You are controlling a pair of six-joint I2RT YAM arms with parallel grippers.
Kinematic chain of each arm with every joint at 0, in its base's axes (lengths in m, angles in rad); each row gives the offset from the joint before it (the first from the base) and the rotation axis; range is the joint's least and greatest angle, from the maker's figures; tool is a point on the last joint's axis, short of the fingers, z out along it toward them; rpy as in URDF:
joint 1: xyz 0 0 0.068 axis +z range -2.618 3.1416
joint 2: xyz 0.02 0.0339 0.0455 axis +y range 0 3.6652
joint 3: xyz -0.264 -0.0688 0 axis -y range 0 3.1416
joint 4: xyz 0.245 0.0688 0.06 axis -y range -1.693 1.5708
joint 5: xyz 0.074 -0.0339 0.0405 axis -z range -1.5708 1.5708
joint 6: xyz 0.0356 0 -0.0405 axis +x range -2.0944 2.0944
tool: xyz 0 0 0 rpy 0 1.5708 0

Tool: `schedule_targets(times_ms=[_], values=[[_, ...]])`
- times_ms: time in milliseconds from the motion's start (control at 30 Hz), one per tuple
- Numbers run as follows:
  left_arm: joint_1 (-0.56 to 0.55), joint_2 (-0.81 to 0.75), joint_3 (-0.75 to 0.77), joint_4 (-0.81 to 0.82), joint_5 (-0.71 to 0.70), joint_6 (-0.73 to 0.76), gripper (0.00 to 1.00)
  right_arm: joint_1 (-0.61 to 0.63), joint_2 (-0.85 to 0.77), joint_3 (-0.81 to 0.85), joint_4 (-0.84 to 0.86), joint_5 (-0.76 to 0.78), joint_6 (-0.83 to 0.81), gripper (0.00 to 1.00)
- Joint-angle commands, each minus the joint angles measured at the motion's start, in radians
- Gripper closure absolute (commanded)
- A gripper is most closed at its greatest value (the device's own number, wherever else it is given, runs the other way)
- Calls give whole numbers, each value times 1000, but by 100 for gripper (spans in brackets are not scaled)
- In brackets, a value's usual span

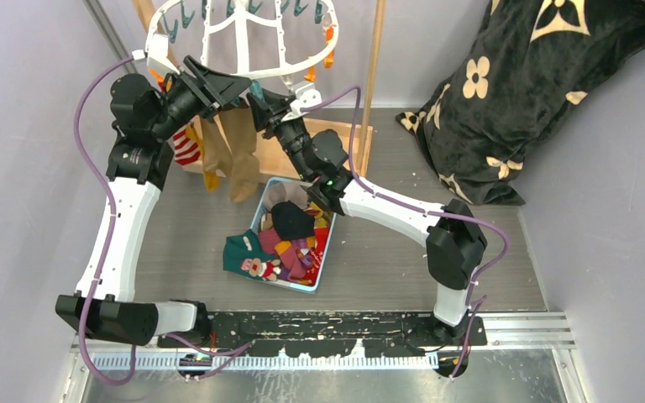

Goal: Clip the socks to the hanger
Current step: Open the clamp at the hanger.

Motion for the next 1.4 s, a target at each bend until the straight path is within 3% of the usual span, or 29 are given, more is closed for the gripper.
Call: schedule_targets(times_ms=[0,167,367,700,800,867,933,1033,1167,1367], values=[[1,2,12,98,64,-41,52,7,-57,44,-13,-66,74,99],[1,-3,24,6,-3,25,54,8,-47,72,-45,-96,69,99],[-7,7,-5,9,-18,29,57,15,-48,83,-69,-116,72,98],[-15,26,-15,29,-18,35,75,28,-30,123,-113,-129,65,93],[-15,33,-15,31,-21,46,73,31,-25,141,-144,-140,54,89],[-15,33,-16,31,-16,51,65,32,-27,144,-157,-139,47,87],[-18,36,-21,32,-12,53,64,32,-28,145,-160,-136,43,87],[-19,37,-28,30,-28,60,76,32,-24,154,-168,-141,47,86],[-19,38,-16,28,-44,75,91,33,-31,146,-172,-143,49,76],[-18,40,16,29,-52,78,97,30,-86,62,-153,-110,46,52]])
